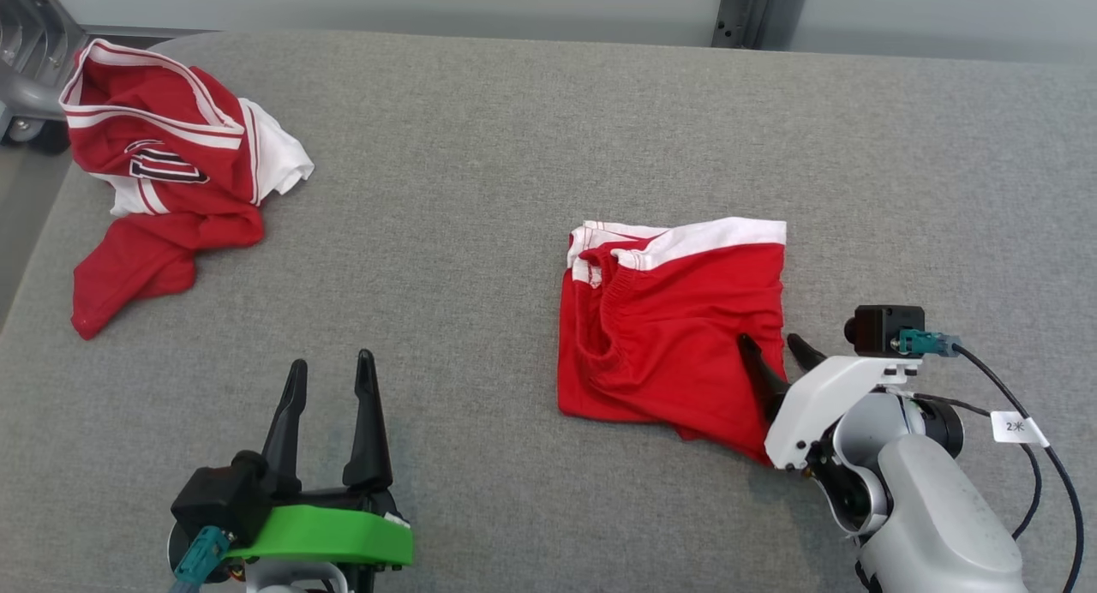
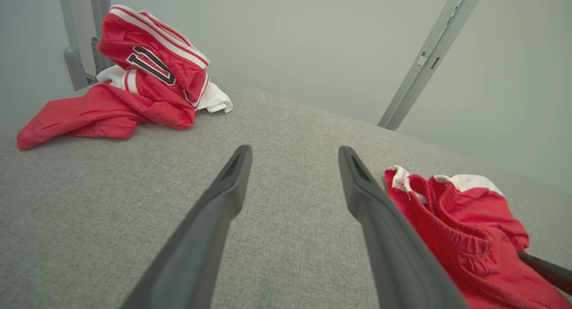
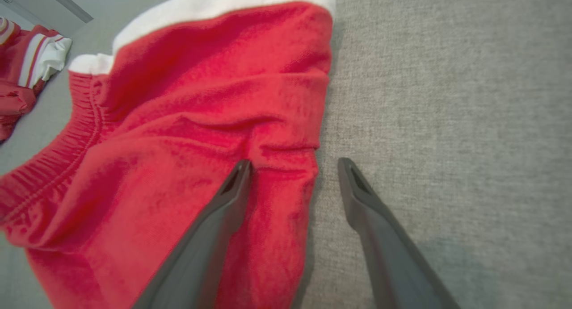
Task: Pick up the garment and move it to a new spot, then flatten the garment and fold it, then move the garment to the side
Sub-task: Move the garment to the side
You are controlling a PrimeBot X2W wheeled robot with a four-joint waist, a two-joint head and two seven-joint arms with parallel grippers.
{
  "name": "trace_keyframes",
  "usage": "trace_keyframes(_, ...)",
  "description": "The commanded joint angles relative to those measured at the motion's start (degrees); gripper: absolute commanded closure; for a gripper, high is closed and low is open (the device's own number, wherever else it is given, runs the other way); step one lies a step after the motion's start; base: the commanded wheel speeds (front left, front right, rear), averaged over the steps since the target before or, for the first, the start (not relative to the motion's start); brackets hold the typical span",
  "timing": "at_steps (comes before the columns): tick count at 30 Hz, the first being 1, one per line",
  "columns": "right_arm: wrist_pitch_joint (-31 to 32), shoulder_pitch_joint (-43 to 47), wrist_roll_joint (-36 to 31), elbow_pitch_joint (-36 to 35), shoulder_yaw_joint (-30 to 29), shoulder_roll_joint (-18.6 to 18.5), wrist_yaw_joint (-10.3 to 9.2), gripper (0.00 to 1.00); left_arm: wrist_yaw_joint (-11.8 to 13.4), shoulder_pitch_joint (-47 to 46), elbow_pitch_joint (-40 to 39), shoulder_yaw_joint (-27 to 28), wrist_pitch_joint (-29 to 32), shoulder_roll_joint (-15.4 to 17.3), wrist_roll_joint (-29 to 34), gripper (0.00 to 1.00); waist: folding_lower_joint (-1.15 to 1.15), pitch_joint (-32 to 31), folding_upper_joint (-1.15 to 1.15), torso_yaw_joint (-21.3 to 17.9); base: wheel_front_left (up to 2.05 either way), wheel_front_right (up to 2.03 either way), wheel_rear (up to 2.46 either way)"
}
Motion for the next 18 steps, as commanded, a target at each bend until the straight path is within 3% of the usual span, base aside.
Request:
trace_keyframes(1, 0.6, 0.0, 1.1, 1.1, 0.6, 0.1, 0.0, 0.61, 0.2, 0.0, 0.1, 0.0, 0.0, 0.1, 0.6, 0.0, 0.0, 0.1, 0.0, -0.4, 0.0, 0.0, 0.0)
trace_keyframes(2, 0.6, -0.2, 1.5, 1.4, 1.0, 0.2, 0.0, 0.74, 0.1, 0.0, 0.2, 0.0, 0.0, 0.1, 0.8, 0.0, 0.0, 0.2, 0.0, -0.7, 0.0, 0.0, 0.0)
trace_keyframes(3, 0.1, -0.5, 2.0, 1.5, 1.4, 0.2, 0.0, 1.0, 0.0, 0.0, 0.2, 0.1, 0.0, 0.1, 0.9, 0.0, 0.0, 0.2, 0.0, -1.0, 0.0, 0.0, 0.0)
trace_keyframes(11, -4.0, -4.0, 2.9, 1.5, 3.6, -1.5, -0.01, 1.0, -1.0, -1.0, 0.2, 1.0, 0.0, 0.1, 2.8, 0.0, 0.0, 2.0, 0.0, -6.0, 0.0, 0.0, 0.0)
trace_keyframes(18, -6.7, -8.0, 2.2, 2.0, 3.9, -4.8, -0.01, 1.0, -2.3, -2.8, -0.1, 1.6, 0.0, 0.1, 5.7, 0.0, 0.0, 5.1, 0.0, -14.6, 0.0, 0.0, 0.0)
